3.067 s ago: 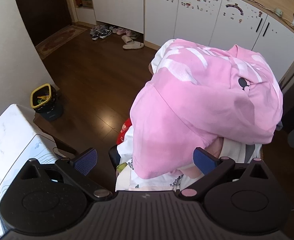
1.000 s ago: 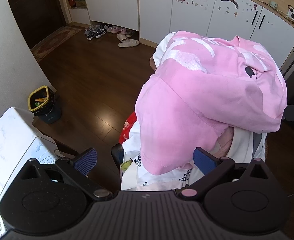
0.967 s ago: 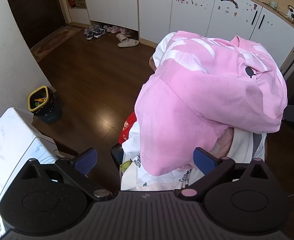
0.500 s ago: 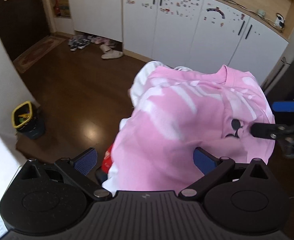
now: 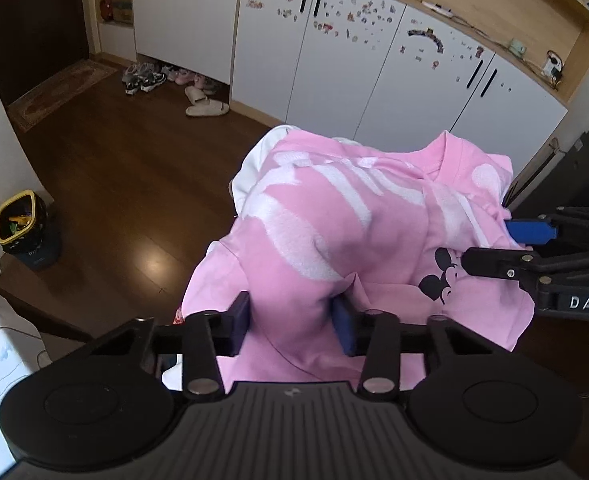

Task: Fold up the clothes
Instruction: 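Grasp the pink T-shirt with the left gripper while the right gripper grasps it too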

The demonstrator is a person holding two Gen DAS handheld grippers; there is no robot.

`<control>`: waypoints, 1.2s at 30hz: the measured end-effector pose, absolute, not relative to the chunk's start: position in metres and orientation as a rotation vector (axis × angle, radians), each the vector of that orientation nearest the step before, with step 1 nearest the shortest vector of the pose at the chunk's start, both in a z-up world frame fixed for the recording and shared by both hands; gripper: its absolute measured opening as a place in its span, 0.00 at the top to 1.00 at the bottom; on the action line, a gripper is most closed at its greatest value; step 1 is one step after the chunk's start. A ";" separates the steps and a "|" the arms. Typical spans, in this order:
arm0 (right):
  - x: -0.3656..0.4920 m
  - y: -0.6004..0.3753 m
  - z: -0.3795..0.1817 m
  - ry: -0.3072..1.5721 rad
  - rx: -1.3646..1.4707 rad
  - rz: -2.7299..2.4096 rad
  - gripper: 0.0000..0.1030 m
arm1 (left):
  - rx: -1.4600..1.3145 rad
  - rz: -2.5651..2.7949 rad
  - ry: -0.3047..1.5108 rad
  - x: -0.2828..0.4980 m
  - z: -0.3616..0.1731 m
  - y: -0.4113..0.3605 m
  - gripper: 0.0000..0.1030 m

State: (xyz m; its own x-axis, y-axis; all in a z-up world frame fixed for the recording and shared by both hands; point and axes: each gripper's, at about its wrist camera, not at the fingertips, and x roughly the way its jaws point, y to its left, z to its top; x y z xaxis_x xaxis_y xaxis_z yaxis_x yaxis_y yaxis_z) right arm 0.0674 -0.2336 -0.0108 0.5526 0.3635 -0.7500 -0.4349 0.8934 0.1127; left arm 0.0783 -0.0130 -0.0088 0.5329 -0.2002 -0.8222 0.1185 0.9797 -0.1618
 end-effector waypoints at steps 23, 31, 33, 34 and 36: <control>0.029 -0.245 0.114 0.453 -0.054 0.663 0.00 | -0.154 -0.203 0.622 0.016 0.106 0.007 0.96; -0.002 -0.197 0.116 0.459 -0.103 0.798 0.00 | -0.205 -0.100 0.627 -0.039 0.104 0.053 0.96; -0.013 -0.173 0.117 0.461 -0.126 0.840 0.00 | -0.225 -0.069 0.623 -0.059 0.104 0.072 0.96; -0.019 -0.159 0.117 0.461 -0.135 0.861 0.00 | -0.234 -0.052 0.617 -0.071 0.104 0.083 0.96; -0.031 -0.130 0.119 0.461 -0.154 0.905 0.00 | -0.251 -0.015 0.604 -0.095 0.105 0.106 0.96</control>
State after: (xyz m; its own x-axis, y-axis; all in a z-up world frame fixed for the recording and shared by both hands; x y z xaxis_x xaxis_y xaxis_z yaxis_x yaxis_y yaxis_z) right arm -0.0313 -0.1302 0.1188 0.5278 0.7218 -0.4477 -0.7866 0.6143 0.0631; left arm -0.0950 0.1055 0.1045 0.8239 -0.0873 -0.5600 -0.0592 0.9694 -0.2382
